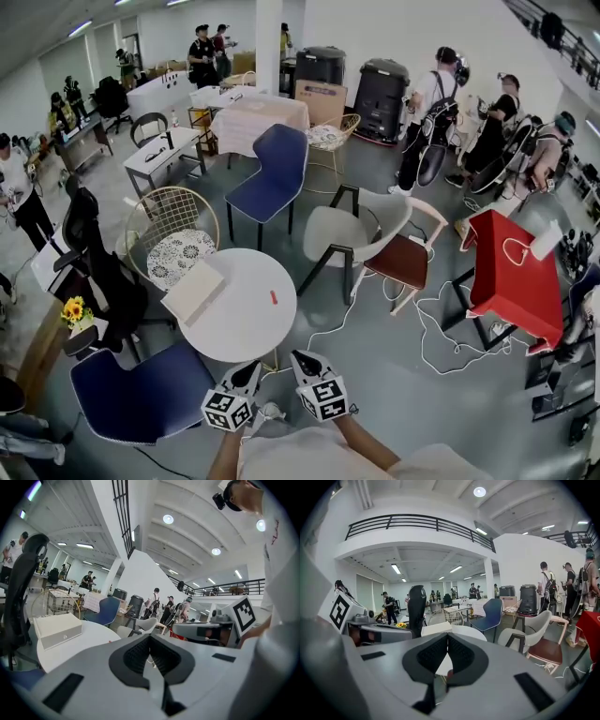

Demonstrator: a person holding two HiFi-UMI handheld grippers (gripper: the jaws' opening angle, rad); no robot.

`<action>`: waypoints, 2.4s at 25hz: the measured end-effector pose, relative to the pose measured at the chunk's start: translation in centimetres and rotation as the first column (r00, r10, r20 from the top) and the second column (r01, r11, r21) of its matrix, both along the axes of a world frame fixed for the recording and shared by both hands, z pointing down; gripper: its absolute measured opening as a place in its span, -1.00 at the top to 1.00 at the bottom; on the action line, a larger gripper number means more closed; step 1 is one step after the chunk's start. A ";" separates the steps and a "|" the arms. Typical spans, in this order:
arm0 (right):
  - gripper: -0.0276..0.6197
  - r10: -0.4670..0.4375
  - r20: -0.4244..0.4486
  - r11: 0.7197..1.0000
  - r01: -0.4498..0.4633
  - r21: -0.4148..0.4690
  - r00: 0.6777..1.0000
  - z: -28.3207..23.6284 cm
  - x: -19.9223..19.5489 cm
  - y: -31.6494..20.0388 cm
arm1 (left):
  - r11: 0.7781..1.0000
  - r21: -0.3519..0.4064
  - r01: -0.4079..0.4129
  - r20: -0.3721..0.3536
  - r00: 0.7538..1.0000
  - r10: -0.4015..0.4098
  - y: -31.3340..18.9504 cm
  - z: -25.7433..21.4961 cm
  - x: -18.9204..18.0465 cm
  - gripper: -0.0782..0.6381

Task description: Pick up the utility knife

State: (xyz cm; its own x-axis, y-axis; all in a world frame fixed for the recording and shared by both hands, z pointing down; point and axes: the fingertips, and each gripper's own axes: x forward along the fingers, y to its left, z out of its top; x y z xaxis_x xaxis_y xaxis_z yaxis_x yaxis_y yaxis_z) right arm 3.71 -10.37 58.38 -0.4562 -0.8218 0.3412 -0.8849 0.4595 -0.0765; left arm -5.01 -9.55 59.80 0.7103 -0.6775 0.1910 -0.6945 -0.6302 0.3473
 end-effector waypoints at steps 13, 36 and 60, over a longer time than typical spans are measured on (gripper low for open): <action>0.86 -0.017 -0.027 1.000 0.018 0.026 0.999 -2.3 -4.4 -9.4 | 1.000 0.020 0.013 -0.004 1.000 -0.013 -9.1 -2.2 -4.6 0.75; 0.86 0.098 -0.003 0.995 -0.098 -0.019 0.995 0.5 -0.1 -7.7 | 0.997 -0.044 -0.067 0.000 0.998 0.067 -7.5 0.7 -1.7 0.74; 0.86 -0.063 0.032 0.997 0.064 -0.043 0.998 0.8 -2.3 -25.0 | 0.998 -0.043 0.051 0.033 0.998 -0.050 -23.1 0.1 -3.0 0.74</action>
State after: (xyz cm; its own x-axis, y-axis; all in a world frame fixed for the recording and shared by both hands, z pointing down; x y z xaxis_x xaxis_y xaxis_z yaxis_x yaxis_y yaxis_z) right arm 1.40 -35.33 59.21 -0.5178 -0.7756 0.3611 -0.8510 0.5102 -0.1243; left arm -8.03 -32.69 59.94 0.6683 -0.7030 0.2432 -0.7363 -0.5787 0.3506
